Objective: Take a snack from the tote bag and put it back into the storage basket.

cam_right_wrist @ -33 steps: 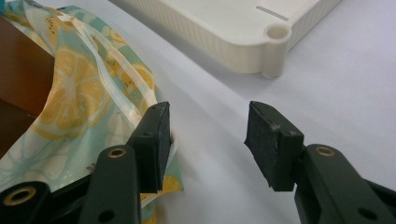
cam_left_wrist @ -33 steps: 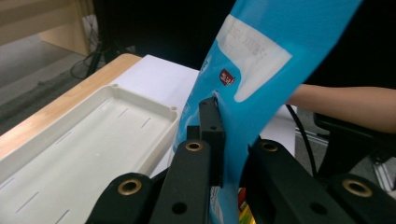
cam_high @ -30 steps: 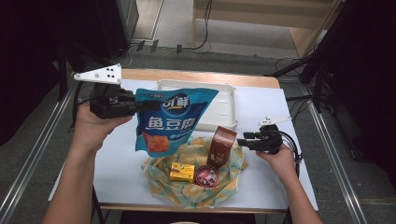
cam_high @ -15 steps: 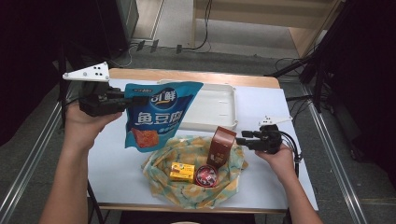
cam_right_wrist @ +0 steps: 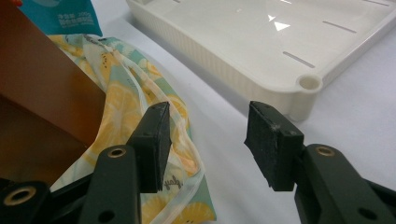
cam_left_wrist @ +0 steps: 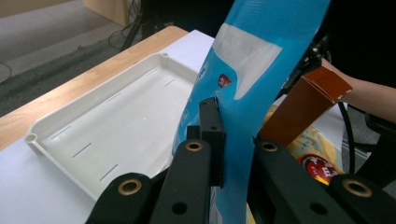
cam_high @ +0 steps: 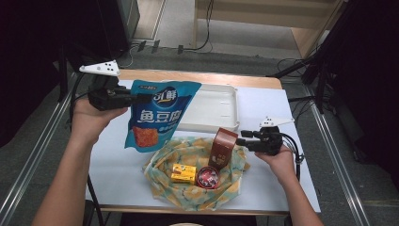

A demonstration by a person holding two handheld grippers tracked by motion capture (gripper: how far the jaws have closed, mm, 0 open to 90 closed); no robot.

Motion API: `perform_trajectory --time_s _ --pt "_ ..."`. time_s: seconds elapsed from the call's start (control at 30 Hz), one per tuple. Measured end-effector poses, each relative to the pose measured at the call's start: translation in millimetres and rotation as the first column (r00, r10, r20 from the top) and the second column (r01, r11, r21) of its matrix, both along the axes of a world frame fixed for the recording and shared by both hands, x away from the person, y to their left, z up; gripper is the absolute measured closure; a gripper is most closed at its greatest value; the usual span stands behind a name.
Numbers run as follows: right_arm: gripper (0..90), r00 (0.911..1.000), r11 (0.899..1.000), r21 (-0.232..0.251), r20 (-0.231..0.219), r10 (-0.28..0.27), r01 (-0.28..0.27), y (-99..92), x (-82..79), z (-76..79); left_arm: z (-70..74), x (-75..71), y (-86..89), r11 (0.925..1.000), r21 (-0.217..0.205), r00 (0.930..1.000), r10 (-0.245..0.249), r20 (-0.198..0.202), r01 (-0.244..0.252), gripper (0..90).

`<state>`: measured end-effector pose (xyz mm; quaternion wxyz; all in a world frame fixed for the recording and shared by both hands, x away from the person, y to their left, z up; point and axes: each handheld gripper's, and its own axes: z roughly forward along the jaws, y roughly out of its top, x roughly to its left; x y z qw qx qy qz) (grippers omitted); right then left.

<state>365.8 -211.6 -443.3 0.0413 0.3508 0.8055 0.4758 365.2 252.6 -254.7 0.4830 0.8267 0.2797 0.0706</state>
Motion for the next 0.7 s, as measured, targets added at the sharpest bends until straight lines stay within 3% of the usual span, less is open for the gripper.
perform_trajectory --time_s 0.3,0.53,0.7 --pt "50.9 1.0000 1.000 -0.014 -0.001 0.009 -0.009 3.2 0.0 -0.8 10.1 19.8 -8.6 0.9997 -0.025 0.9999 0.006 -0.014 -0.006 89.2" --pt "50.9 0.9999 1.000 -0.015 -0.008 0.007 -0.007 3.4 -0.6 -0.5 28.6 35.8 -26.0 0.9995 0.029 1.0000 0.009 -0.002 -0.009 89.3" --pt "50.9 0.9999 1.000 -0.016 -0.010 0.007 -0.008 3.2 -0.6 -0.7 39.0 52.8 -35.5 0.9994 0.032 0.9999 0.013 -0.008 -0.013 89.3"
